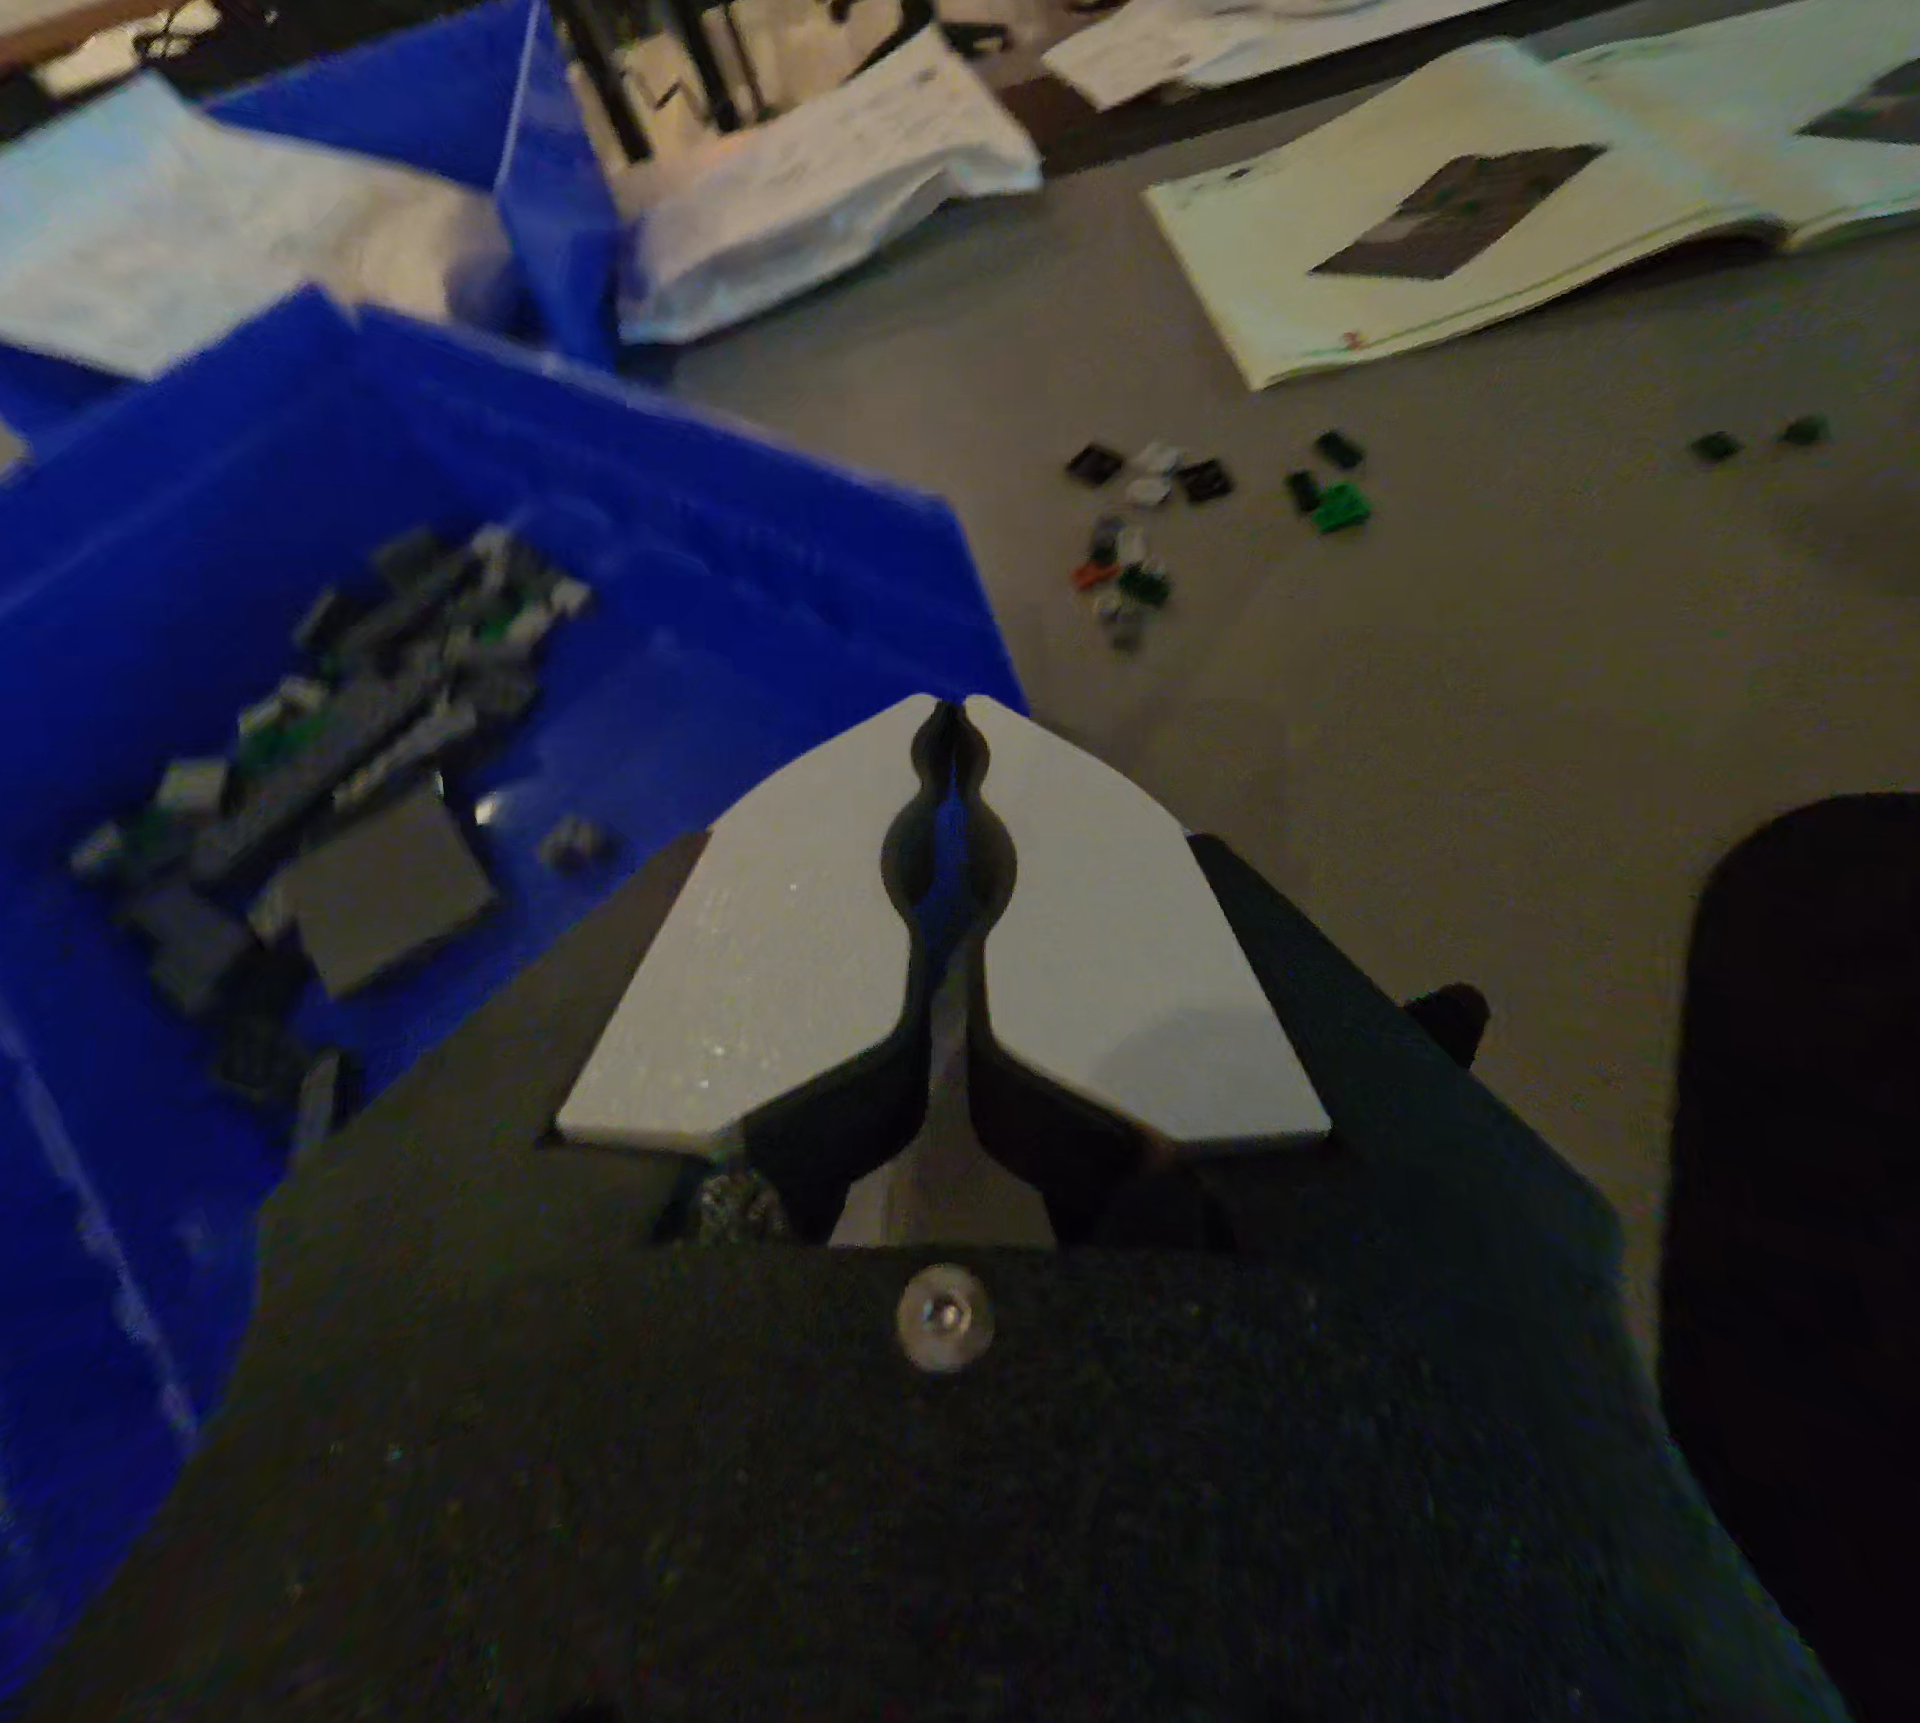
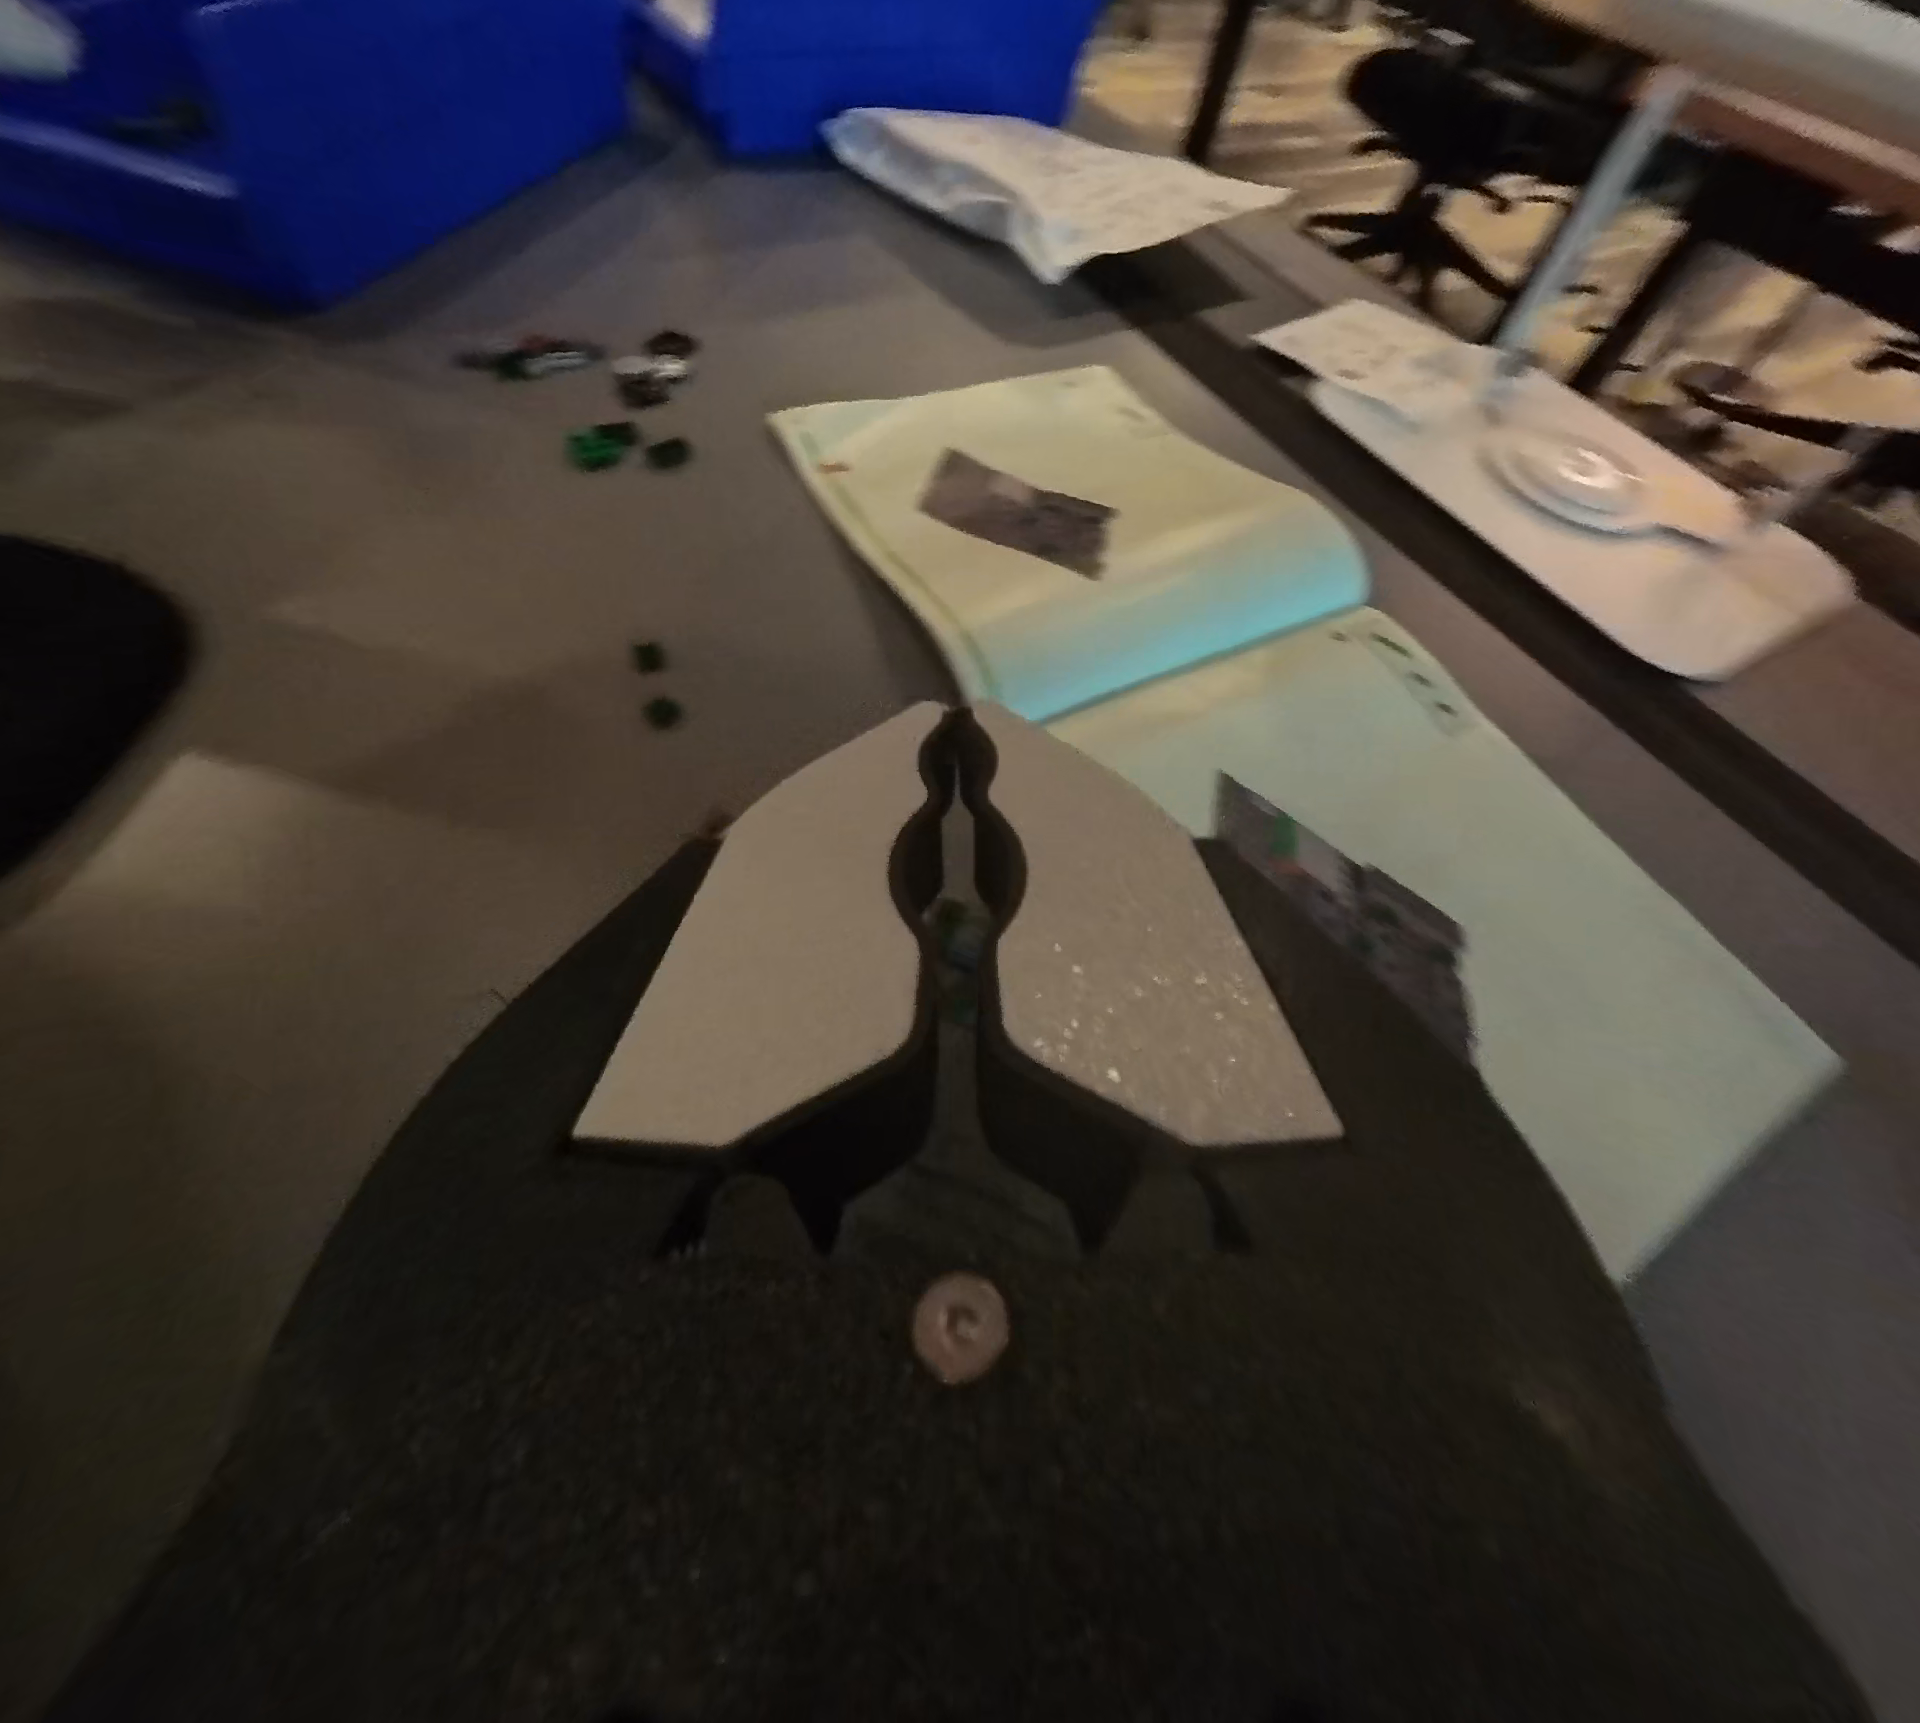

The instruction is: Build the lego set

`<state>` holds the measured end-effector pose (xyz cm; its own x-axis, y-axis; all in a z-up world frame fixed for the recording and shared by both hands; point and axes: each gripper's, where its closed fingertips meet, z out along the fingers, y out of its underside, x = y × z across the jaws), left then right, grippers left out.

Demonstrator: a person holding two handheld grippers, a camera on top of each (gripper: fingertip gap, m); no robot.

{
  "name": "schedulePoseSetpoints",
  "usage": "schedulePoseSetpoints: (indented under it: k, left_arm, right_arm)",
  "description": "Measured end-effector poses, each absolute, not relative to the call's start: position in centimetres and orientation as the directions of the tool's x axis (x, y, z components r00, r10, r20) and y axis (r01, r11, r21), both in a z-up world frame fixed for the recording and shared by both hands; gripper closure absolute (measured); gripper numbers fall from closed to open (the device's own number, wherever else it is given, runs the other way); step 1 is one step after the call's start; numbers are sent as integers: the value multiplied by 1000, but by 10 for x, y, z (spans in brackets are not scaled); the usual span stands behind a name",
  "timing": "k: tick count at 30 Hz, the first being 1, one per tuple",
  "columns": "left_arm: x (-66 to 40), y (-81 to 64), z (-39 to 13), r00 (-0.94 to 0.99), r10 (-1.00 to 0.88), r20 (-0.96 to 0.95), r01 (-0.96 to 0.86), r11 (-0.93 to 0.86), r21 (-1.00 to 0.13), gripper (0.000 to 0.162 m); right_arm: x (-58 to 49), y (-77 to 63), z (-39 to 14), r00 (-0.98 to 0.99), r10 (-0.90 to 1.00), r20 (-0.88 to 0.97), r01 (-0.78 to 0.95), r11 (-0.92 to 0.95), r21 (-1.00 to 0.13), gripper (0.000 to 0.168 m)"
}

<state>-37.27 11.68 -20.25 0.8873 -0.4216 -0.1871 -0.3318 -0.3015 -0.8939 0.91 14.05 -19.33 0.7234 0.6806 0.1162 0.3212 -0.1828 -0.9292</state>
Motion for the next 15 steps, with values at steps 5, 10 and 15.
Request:
schedulePoseSetpoints:
  k: [5,10,15]
  left_arm:
    - [-379,124,-220,902,-394,-177,-313,-315,-896,162]
    - [-393,133,-214,894,-376,-245,-373,-318,-872,162]
    - [-409,140,-201,882,-386,-269,-409,-346,-845,162]
  right_arm:
    - [30,149,-199,790,604,104,277,-200,-940,168]
    - [33,149,-200,790,595,144,314,-192,-930,168]
    - [35,147,-199,773,616,154,326,-177,-929,168]
